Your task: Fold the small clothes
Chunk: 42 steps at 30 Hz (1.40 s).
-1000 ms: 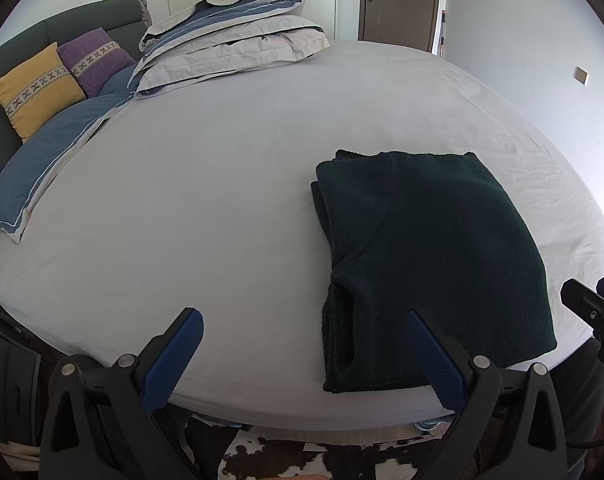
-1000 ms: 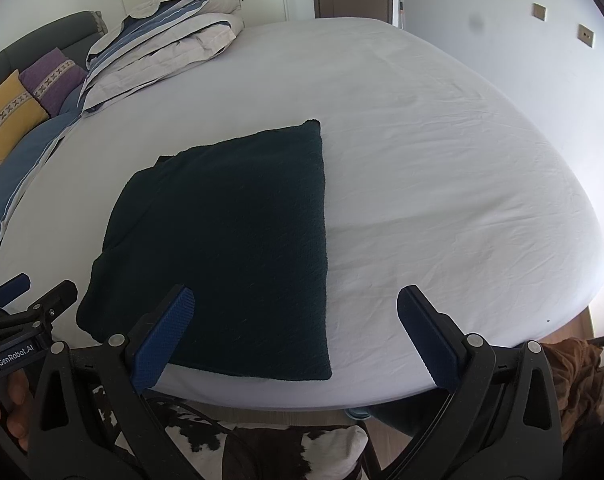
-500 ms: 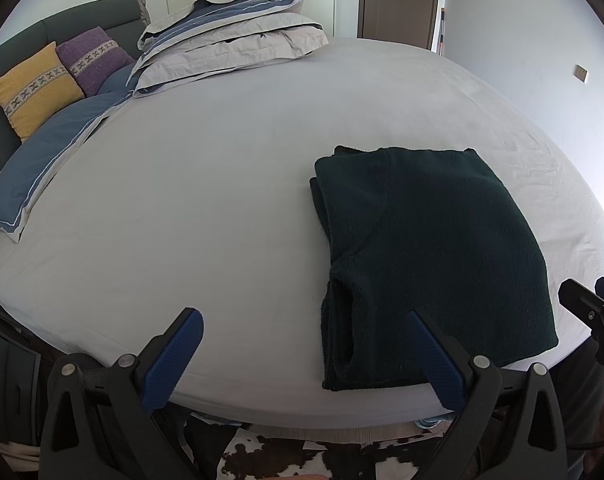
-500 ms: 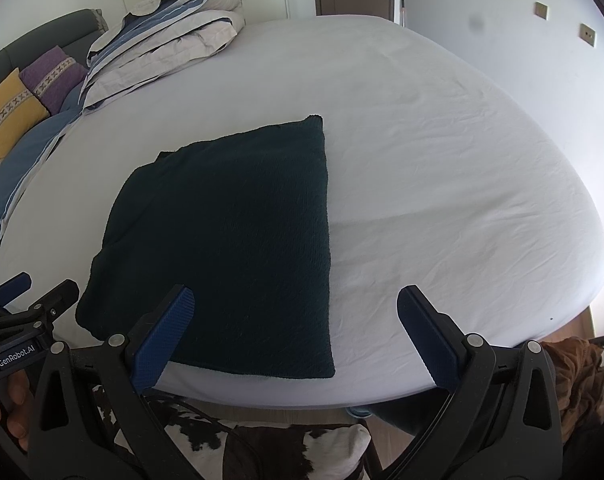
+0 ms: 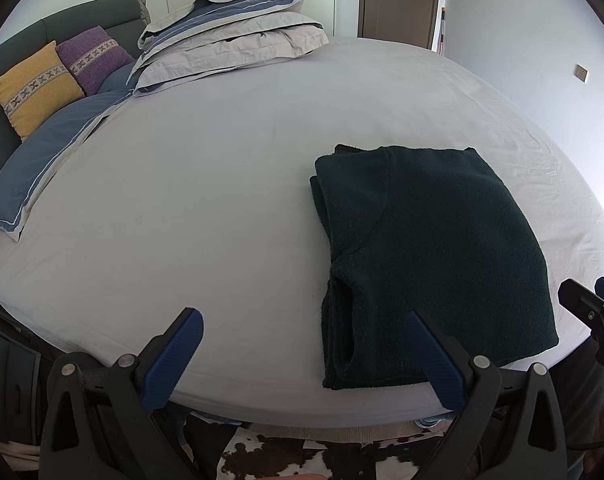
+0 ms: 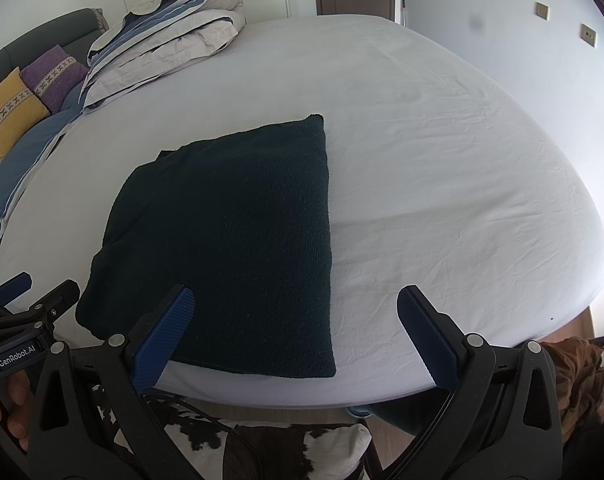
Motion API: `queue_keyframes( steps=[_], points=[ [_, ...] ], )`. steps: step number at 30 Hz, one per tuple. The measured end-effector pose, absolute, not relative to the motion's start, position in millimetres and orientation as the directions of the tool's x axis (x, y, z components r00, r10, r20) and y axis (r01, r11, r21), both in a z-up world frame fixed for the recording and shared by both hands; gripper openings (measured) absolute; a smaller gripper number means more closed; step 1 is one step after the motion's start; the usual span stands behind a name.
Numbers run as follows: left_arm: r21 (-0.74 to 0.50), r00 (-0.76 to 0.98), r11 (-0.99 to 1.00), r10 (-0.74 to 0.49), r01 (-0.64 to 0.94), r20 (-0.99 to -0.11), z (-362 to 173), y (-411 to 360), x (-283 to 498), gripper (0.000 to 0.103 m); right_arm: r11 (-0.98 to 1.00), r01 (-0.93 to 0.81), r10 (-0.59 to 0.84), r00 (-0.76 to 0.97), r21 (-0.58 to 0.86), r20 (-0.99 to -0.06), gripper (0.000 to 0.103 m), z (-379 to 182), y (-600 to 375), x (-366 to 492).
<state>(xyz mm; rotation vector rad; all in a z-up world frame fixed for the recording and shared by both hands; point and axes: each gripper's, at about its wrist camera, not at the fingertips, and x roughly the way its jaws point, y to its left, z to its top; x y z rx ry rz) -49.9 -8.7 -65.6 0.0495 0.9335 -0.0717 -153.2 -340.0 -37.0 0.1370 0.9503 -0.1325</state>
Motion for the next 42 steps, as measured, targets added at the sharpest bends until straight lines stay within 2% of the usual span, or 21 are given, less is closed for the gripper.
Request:
queue_keyframes(
  steps=[42],
  points=[
    [0.005, 0.584, 0.995, -0.052, 0.096, -0.81, -65.4, -3.8, -51.1, 0.103, 0.984, 0.168, -0.048, 0.575, 0.061, -0.817, 0.103, -38.9, -340.7, -152.7]
  ],
)
